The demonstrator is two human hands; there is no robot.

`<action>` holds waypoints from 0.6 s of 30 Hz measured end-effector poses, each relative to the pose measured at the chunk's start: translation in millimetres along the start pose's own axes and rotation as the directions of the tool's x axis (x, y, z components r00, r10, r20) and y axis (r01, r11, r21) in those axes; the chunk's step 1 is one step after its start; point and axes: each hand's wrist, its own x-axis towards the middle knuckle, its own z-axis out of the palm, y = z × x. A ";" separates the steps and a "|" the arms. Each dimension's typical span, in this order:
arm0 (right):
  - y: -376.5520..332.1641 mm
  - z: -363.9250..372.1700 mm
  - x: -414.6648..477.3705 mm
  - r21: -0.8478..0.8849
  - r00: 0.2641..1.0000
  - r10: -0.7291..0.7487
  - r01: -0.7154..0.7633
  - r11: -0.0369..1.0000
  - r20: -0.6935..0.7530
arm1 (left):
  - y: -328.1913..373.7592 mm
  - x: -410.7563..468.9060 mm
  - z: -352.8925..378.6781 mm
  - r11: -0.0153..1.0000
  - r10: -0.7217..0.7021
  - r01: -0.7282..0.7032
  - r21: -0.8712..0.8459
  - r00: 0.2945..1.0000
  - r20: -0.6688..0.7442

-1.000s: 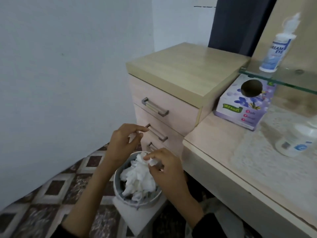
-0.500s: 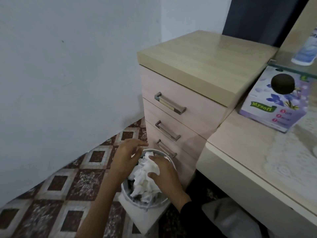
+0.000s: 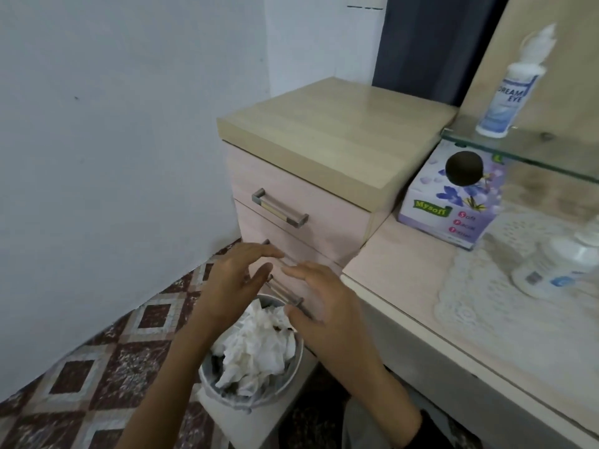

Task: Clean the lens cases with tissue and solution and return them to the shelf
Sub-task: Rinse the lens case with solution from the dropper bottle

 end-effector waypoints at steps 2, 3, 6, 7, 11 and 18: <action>-11.8 -24.7 -5.9 -0.006 0.998 -0.051 0.050 0.999 -0.047 | 20.0 13.8 2.9 0.998 0.063 -0.063 0.008 0.998 0.026; -15.5 -37.0 -9.0 -0.006 0.995 -0.064 0.063 0.998 -0.072 | 30.8 21.0 4.9 0.995 0.098 -0.099 0.013 0.994 0.037; -18.7 -73.6 -20.7 0.011 0.984 -0.067 0.070 0.997 -0.164 | 67.8 41.2 15.0 0.981 0.195 -0.194 -0.005 0.980 0.051; -17.6 -86.4 -25.6 0.004 0.982 -0.058 0.060 0.998 -0.182 | 80.6 47.3 20.4 0.974 0.226 -0.225 -0.024 0.973 0.053; -4.1 -141.0 -49.1 -0.072 0.960 -0.049 0.030 0.997 -0.275 | 129.0 68.5 50.6 0.939 0.337 -0.327 -0.108 0.936 0.102; 23.6 -231.3 -104.3 -0.195 0.868 -0.029 -0.079 0.978 -0.495 | 208.5 70.2 136.2 0.882 0.441 -0.364 -0.298 0.861 0.254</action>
